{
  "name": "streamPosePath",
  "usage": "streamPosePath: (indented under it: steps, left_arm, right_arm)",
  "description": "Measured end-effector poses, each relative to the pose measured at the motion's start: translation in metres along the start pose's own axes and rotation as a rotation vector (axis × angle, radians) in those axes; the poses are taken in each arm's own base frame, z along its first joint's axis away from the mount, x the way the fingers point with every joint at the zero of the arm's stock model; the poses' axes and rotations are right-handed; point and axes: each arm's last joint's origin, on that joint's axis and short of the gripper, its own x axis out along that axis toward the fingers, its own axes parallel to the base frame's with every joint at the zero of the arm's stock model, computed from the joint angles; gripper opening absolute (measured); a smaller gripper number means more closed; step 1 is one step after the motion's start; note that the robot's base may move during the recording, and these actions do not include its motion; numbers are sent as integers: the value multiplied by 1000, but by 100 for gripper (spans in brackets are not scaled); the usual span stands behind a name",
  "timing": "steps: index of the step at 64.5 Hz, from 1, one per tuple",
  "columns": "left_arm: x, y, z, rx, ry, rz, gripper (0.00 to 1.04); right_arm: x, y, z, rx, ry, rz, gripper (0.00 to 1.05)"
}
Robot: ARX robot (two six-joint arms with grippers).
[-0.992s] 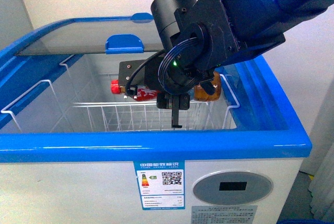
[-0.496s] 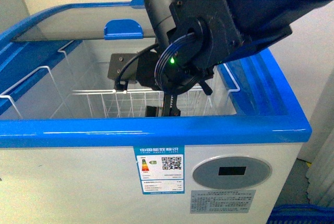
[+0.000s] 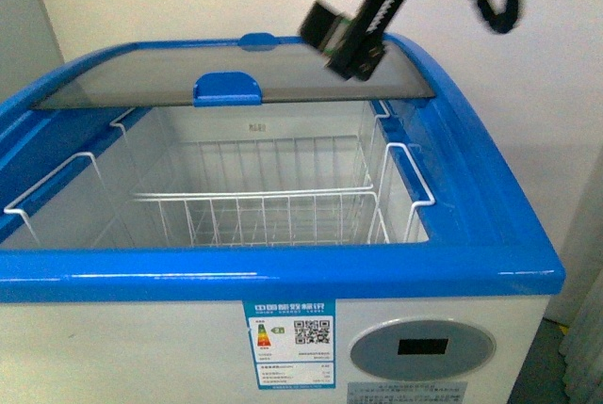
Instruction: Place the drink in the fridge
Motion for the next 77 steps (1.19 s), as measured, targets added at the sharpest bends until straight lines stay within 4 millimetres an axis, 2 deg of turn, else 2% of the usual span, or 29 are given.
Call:
streamPosePath:
  steps: [4,6,7,11,12,14,16,19,20,24,30,34,41,45,50,55,60,65,70,77]
  left_arm:
    - [0,0,0,0,0,0,3]
    - [0,0,0,0,0,0,3]
    - [0,0,0,0,0,0,3]
    - [0,0,0,0,0,0,3]
    - [0,0,0,0,0,0,3]
    - [0,0,0,0,0,0,3]
    - [0,0,0,0,0,0,3]
    - [0,0,0,0,0,0,3]
    - [0,0,0,0,0,0,3]
    - [0,0,0,0,0,0,3]
    - [0,0,0,0,0,0,3]
    - [0,0,0,0,0,0,3]
    - [0,0,0,0,0,0,3]
    - [0,0,0,0,0,-1,3]
    - [0,0,0,0,0,0,3]
    - [0,0,0,0,0,-1,3]
    - [0,0,0,0,0,0,3]
    - [0,0,0,0,-1,0,3]
    - [0,0,0,0,0,0,3]
    - [0,0,0,0,-1,0,3]
  right_arm:
    - [-29,-28,-13,126,88,-78,98]
    - [-42,-35,-19,177,115,-92,98]
    - [-57,-41,-24,221,144,-101,98]
    - [-86,-48,-33,316,187,-109,98]
    - [-104,-50,-38,386,205,-111,98]
    - [-131,-51,-45,467,227,-107,98]
    - [-166,-50,-55,558,254,-112,98]
    - [-202,-47,-65,637,279,-126,98]
    - [-205,-47,-66,645,281,-128,98]
    - [-247,-43,-82,724,307,-152,98]
    - [-278,-46,-104,894,276,-220,98]
    - [-286,-49,-110,972,267,-305,98]
    - [-281,-38,-119,1008,276,-316,96]
    - [-276,-26,-131,1011,58,-164,81]
    - [-278,-16,-143,957,-39,-110,62]
    - [-280,-12,-149,943,-64,-109,49]
    - [-276,-3,-169,929,-31,-106,29]
    - [-276,2,-174,925,-31,-113,13]
    - [-276,5,-177,922,-36,-113,3]
    - [-275,12,-182,920,-36,-115,3]
